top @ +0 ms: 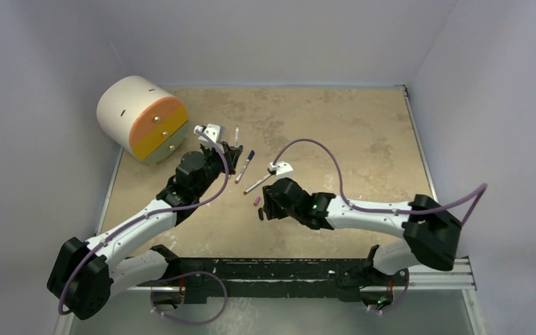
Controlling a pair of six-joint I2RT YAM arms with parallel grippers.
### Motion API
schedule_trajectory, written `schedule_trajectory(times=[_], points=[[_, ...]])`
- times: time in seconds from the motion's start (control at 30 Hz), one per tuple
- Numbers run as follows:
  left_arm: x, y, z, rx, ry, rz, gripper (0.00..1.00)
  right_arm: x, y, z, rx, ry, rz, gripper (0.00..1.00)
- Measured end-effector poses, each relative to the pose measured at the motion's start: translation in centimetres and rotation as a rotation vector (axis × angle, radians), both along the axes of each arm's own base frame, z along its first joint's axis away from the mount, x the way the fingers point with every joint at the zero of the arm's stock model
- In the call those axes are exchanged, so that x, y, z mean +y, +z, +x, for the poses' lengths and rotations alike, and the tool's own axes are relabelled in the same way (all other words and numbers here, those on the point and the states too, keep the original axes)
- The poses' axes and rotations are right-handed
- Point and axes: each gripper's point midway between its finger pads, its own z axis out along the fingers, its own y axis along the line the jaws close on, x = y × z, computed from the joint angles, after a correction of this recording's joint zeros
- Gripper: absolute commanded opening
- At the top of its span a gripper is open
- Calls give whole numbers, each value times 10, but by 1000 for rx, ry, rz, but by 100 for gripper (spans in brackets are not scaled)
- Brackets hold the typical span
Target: Insert the pens into the pen caps
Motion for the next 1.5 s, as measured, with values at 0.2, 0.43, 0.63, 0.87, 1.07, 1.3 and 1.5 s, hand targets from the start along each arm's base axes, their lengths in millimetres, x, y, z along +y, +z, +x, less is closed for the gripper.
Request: schedule_trajectory(times=[0.2, 0.43, 0.63, 0.87, 1.07, 1.3, 1.5], points=[[11, -8, -4, 23, 39, 19, 0, 25, -12, 4, 24, 11, -34, 50], [16, -5, -7, 25, 52, 16, 0, 36, -27, 8, 51, 4, -62, 47], [18, -5, -9, 31, 57, 17, 0, 37, -44, 8, 78, -2, -97, 45], [18, -7, -9, 36, 57, 20, 0, 35, -59, 6, 102, -9, -132, 42], [19, -8, -11, 43, 57, 25, 0, 37, -59, 4, 108, -3, -134, 33], [20, -3, -13, 31, 57, 17, 0, 35, -61, -2, 117, -8, -153, 14], [20, -3, -13, 31, 57, 16, 0, 36, -60, -3, 127, -22, -144, 0]])
